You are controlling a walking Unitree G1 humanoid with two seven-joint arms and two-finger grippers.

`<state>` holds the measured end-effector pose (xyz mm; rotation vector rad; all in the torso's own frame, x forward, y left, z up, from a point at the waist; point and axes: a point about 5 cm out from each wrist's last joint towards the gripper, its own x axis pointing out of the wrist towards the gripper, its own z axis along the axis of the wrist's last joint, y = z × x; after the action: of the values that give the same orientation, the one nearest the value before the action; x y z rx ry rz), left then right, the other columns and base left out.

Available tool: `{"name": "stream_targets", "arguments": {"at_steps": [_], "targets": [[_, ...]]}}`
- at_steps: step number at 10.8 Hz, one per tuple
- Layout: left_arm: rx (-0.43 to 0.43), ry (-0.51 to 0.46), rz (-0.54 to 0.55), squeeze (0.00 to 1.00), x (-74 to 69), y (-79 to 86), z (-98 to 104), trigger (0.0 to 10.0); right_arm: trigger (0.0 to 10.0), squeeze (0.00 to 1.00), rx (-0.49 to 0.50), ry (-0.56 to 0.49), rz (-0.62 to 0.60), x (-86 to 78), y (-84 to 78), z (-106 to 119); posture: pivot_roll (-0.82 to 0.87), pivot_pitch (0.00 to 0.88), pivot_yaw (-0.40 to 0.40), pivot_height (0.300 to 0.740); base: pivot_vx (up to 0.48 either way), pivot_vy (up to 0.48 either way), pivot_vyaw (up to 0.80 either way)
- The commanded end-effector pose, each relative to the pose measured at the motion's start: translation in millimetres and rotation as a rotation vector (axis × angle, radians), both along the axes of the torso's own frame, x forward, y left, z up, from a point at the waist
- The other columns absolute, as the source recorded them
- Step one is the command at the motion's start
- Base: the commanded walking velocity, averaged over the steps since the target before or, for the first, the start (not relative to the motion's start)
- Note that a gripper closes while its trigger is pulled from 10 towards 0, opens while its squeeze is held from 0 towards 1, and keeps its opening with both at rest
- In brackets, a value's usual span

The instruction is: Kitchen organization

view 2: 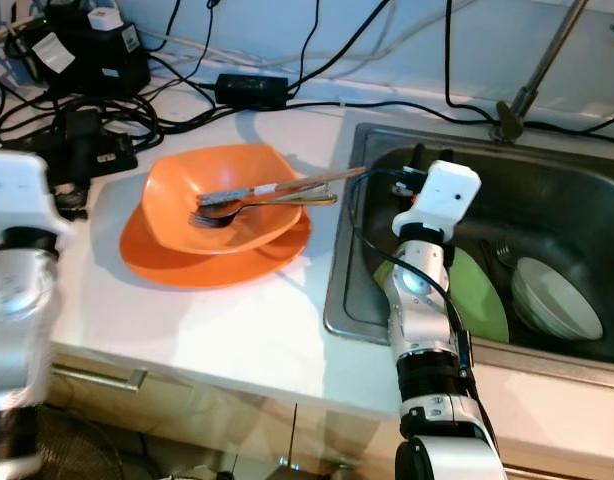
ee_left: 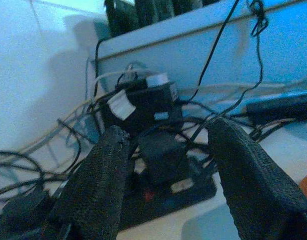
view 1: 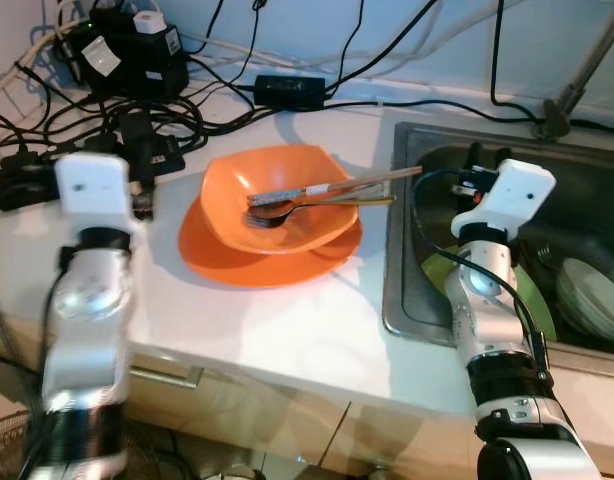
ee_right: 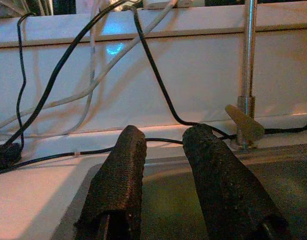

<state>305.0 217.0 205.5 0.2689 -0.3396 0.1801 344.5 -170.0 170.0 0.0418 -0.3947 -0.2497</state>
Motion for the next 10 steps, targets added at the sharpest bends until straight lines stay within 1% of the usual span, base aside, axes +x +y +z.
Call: {"name": "stream_targets", "arguments": {"at_steps": [1,2,4,5,9,10], "targets": [[0.010,-0.025,-0.024,0.00,6.5,-11.4,0,10.0,10.0,0.00,-0.006,0.014,0.006,-3.8,0.7,-8,0.10,0.008,0.024,0.740,0.000,0.000,0.00],[0.010,-0.054,-0.037,0.00,10.9,-17.5,1,10.0,10.0,0.00,-0.007,0.007,0.010,-3.9,1.3,-7,0.09,0.000,0.026,0.740,0.000,0.000,0.00],[0.022,-0.111,-0.087,0.00,16.7,-30.8,5,10.0,10.0,0.00,-0.011,-0.013,0.018,-3.8,1.6,-3,0.07,0.000,0.033,0.740,0.000,-0.418,0.00],[0.024,-0.134,-0.100,0.00,17.7,-33.8,8,10.0,10.0,0.00,-0.013,-0.014,0.014,-4.6,0.2,-4,0.07,0.000,0.036,0.740,0.000,-0.480,0.00],[0.041,-0.206,-0.101,0.00,18.9,-33.4,23,10.0,10.0,0.00,-0.031,-0.001,0.029,-4.6,3.9,-6,0.07,0.000,0.034,0.740,0.000,-0.480,0.00],[0.039,-0.215,-0.110,0.00,19.6,-34.5,26,10.0,10.0,0.00,-0.036,0.001,0.036,-4.3,5.0,-6,0.07,0.000,0.034,0.740,0.000,0.000,0.00]]}}
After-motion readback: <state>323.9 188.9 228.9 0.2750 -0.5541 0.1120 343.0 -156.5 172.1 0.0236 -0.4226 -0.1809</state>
